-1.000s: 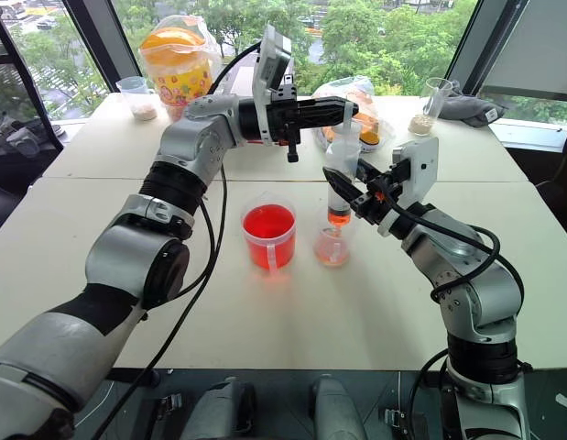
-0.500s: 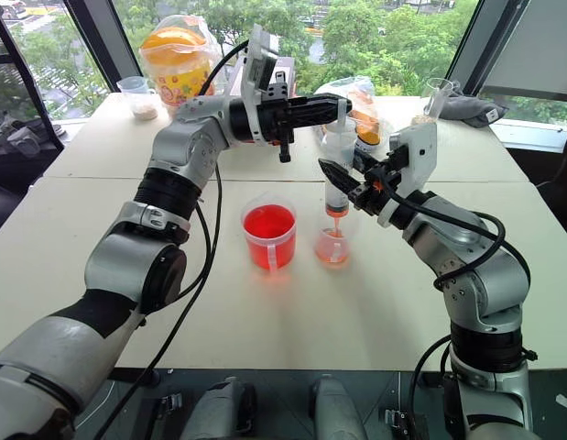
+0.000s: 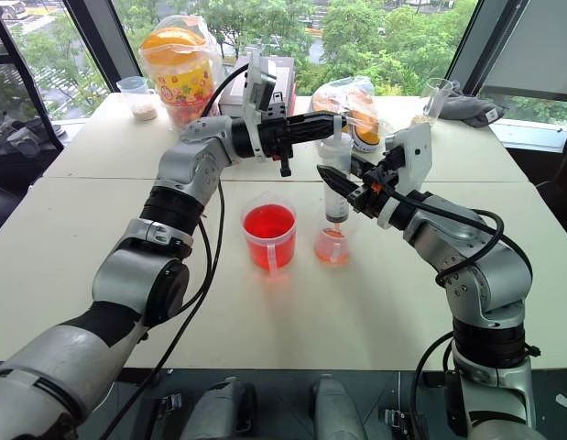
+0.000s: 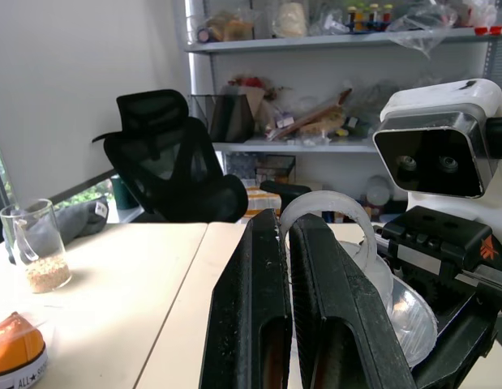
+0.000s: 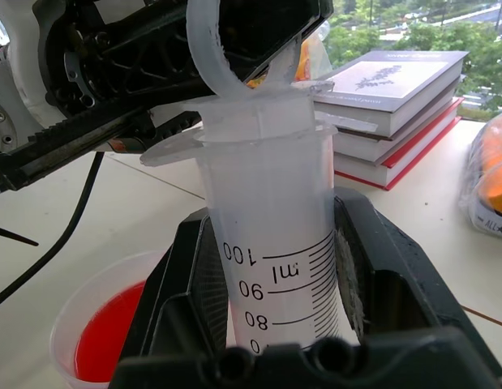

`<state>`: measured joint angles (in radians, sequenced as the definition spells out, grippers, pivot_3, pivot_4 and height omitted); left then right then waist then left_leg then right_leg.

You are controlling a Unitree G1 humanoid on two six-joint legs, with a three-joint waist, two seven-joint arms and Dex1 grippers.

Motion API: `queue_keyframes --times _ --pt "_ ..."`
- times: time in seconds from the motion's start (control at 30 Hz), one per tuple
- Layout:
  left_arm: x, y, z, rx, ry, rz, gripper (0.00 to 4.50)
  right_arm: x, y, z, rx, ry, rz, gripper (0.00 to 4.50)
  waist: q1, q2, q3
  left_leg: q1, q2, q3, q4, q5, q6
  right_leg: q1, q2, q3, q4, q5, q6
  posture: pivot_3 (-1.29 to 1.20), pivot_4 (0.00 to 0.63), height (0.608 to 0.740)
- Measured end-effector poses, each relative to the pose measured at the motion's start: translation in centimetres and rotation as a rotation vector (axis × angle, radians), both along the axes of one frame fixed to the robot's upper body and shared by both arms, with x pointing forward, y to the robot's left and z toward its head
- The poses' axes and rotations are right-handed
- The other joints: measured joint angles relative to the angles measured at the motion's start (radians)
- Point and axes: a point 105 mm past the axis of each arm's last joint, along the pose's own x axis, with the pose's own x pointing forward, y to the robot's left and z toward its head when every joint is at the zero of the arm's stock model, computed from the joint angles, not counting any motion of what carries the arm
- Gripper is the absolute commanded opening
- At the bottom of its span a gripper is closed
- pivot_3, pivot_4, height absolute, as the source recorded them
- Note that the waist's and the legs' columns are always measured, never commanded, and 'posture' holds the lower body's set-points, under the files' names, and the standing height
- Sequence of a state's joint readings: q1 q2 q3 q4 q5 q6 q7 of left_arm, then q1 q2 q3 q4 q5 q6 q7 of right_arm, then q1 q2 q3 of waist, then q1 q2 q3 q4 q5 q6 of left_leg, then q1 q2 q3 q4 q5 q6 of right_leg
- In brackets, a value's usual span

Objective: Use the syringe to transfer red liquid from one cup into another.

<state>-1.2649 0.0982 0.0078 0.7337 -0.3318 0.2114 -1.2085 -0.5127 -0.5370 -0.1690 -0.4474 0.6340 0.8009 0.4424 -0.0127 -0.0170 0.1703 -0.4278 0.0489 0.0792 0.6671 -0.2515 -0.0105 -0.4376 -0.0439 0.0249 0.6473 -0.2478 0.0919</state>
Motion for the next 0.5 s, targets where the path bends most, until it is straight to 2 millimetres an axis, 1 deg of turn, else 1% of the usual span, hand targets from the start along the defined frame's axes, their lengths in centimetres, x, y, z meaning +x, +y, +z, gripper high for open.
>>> queue_keyframes --times 0.03,0.1,0.13,0.17,0.2,0.23,0.27,0.33,0.43,0.5 --pt "0.1 0.1 0.1 -0.002 0.013 0.002 0.06 0.0 0.0 0.0 0.002 -0.003 0.001 1.43 0.000 0.000 0.000 0.000 0.000 0.000 0.000 0.000 0.000 0.000 0.000 0.000 0.000 0.000 0.000 0.00 0.150 0.740" --pt "0.1 0.3 0.5 -0.001 0.029 0.002 0.63 0.0 0.1 0.2 0.013 -0.014 0.004 1.43 0.000 0.000 0.000 0.000 0.000 0.000 0.000 0.000 0.000 0.000 0.000 0.000 0.000 0.000 0.000 0.00 0.150 0.740" --pt "0.1 0.4 0.6 -0.002 0.035 0.004 0.85 0.1 0.0 0.2 0.017 -0.016 0.003 1.43 0.000 0.000 0.000 0.000 0.000 0.000 0.000 0.000 0.000 0.000 0.000 0.000 0.000 0.000 0.000 0.00 0.150 0.740" --pt "0.2 0.6 0.9 -0.009 0.050 0.009 1.22 0.1 0.0 0.3 0.025 -0.024 0.005 1.43 0.000 0.000 0.000 0.000 0.000 0.000 0.000 0.000 0.000 0.000 0.000 0.000 0.000 0.000 0.000 0.00 0.150 0.740" --pt "0.3 0.8 1.2 -0.018 0.062 0.016 1.77 0.1 0.1 0.3 0.037 -0.032 0.009 1.43 0.000 0.000 0.000 0.000 0.000 0.000 0.000 0.000 0.000 0.000 0.000 0.000 0.000 0.000 0.000 0.00 0.150 0.740" --pt "0.4 1.1 1.5 -0.019 0.073 0.026 2.18 0.1 0.1 0.3 0.047 -0.044 0.014 1.43 -0.002 0.000 0.000 0.000 0.000 0.000 0.000 0.000 0.000 0.000 0.000 0.000 0.000 0.000 0.000 0.00 0.150 0.740" --pt "0.5 1.5 1.6 -0.021 0.078 0.036 2.72 0.0 0.1 0.3 0.055 -0.053 0.015 1.43 -0.003 0.000 0.000 0.000 0.000 0.000 0.000 0.000 0.000 0.000 0.000 0.000 0.000 0.000 0.000 0.00 0.150 0.740" --pt "0.6 2.7 2.0 -0.038 0.085 0.062 3.67 0.0 0.1 0.3 0.060 -0.062 0.013 1.43 -0.006 0.000 0.000 0.000 0.000 0.000 0.000 0.000 0.000 0.000 0.000 0.000 0.001 0.000 0.000 0.00 0.150 0.740" --pt "0.6 5.1 2.1 -0.060 0.099 0.103 3.67 0.0 -0.1 0.1 0.060 -0.064 0.006 1.43 -0.007 0.000 0.000 0.001 0.001 0.000 0.000 0.000 0.000 0.000 0.000 0.000 0.001 0.000 0.000 0.00 0.150 0.740" --pt "0.3 7.1 1.9 -0.067 0.111 0.133 3.67 0.1 -0.2 0.1 0.062 -0.064 -0.001 1.43 -0.007 0.000 0.000 0.001 0.001 0.000 0.000 0.000 0.000 0.000 0.000 0.000 0.002 0.000 0.000 0.00 0.150 0.740"
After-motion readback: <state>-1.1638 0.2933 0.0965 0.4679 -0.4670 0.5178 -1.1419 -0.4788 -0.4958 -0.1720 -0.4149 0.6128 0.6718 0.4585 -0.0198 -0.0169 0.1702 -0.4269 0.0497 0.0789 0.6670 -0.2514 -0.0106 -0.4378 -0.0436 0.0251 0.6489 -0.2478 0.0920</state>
